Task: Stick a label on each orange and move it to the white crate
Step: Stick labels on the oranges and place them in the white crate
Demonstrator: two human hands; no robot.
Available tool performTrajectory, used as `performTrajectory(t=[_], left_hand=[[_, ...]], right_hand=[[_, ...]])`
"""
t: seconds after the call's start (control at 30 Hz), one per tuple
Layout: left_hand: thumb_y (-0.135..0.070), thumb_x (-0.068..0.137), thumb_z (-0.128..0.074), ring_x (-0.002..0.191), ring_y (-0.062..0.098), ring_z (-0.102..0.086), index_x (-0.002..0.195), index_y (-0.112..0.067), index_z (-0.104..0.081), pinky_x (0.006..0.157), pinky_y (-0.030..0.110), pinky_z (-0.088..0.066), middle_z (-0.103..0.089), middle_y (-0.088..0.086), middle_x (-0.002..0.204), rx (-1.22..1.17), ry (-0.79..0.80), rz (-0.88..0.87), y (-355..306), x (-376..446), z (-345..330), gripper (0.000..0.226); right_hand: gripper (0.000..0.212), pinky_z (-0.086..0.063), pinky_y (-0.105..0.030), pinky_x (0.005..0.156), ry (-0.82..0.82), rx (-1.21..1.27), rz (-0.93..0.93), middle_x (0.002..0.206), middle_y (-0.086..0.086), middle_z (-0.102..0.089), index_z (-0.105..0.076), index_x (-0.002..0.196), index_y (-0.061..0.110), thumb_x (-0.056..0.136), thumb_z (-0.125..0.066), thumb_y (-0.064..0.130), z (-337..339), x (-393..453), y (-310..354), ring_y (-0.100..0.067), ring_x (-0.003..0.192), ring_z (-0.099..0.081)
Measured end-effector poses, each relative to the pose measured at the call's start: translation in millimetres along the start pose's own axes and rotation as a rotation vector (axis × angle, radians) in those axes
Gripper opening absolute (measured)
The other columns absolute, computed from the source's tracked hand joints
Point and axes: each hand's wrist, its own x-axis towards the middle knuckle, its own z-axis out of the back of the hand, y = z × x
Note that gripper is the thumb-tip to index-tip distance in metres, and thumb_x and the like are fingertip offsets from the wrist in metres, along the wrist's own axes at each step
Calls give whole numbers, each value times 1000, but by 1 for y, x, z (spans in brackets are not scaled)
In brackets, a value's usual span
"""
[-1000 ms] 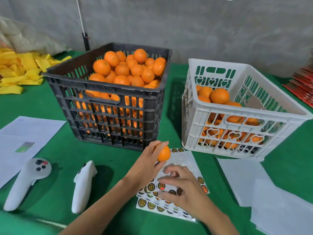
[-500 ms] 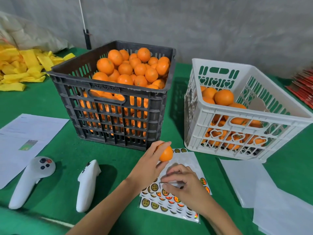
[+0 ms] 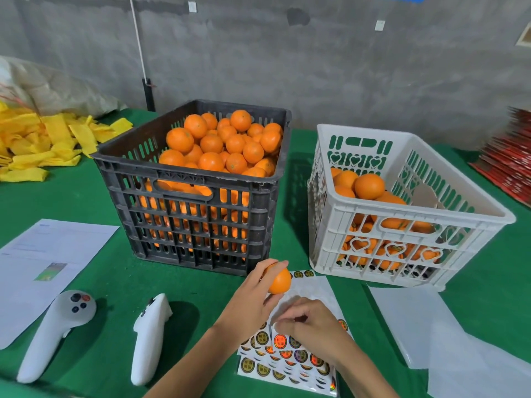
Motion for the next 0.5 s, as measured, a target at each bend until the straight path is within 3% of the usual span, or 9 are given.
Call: performTrajectory(t=[0.17,0.27,0.33,0.4,0.5], left_hand=[[-26,104,-61,135,7,-44,153,-48,-30,111,27,-42,-22,-27,157,3,27,22,-1,0,1,62],[-31,104,-62,137,4,-42,148,-58,-20,108,14,-38,-22,-28,158,-9,41,48,-3,3,3,66],[-36,103,-62,140,3,-39,147,-59,-16,108,12,-37,-22,-29,158,-26,62,55,-8,5,5,68],[-36,102,-64,143,1,-37,148,-58,-19,113,20,-39,-23,-34,156,-63,47,22,-17,8,8,68],[-31,101,-65,145,-5,-32,151,-54,-21,118,26,-36,-21,-39,154,-76,-14,-39,-35,19,16,71]], right_hand=[[9,-49,-13,71,-203,263,-83,89,17,-76,-82,79,25,85,-76,24,7,-4,1,3,80,-68],[16,-53,-26,82,-501,314,-73,83,13,-77,-80,76,17,90,-74,20,15,0,-2,-8,86,-71],[12,-56,-32,88,-675,232,5,88,14,-75,-77,83,28,92,-73,21,15,4,6,-7,88,-70],[15,-55,-32,89,-785,122,144,95,19,-70,-72,89,35,93,-73,21,11,7,20,-1,91,-65],[17,-54,-29,87,-823,26,316,98,23,-66,-75,92,35,91,-75,18,12,7,33,0,99,-61]])
